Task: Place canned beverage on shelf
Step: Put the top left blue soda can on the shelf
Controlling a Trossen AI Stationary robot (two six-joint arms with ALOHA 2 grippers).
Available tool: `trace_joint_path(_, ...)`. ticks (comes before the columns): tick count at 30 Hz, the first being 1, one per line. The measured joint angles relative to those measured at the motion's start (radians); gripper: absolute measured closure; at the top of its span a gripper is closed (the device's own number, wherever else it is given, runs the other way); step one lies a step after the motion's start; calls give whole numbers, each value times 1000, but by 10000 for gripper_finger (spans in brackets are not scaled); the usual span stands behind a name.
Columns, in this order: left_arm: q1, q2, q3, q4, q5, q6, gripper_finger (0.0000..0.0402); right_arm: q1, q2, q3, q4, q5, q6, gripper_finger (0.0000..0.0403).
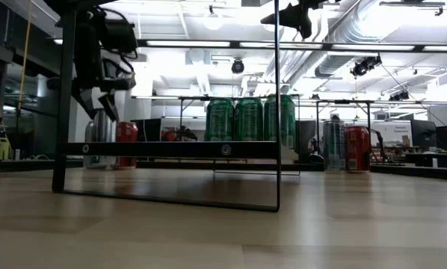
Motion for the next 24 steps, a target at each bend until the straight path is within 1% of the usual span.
trace_joint_path(2,-11,-51,0,-10,24,6,329,0,0,0,0,0,0,130)
trace_joint_path(4,-27,-101,10,-40,56,6,342,0,0,0,0,0,0,130)
trace_joint_path(8,-82,-197,57,-89,127,67,344,0,0,0,0,0,0,130)
trace_joint_path(11,-141,-238,98,-106,140,76,345,0,0,0,0,0,0,130)
trace_joint_path(15,-210,-248,145,-108,118,81,348,0,0,0,0,0,0,130)
trace_joint_path(18,-252,-236,167,-89,97,132,349,0,0,0,0,0,2,130)
trace_joint_path(21,-293,-223,170,-23,102,231,349,0,0,0,0,1,18,130)
trace_joint_path(24,-339,-205,170,56,143,373,349,0,0,0,0,1,19,130)
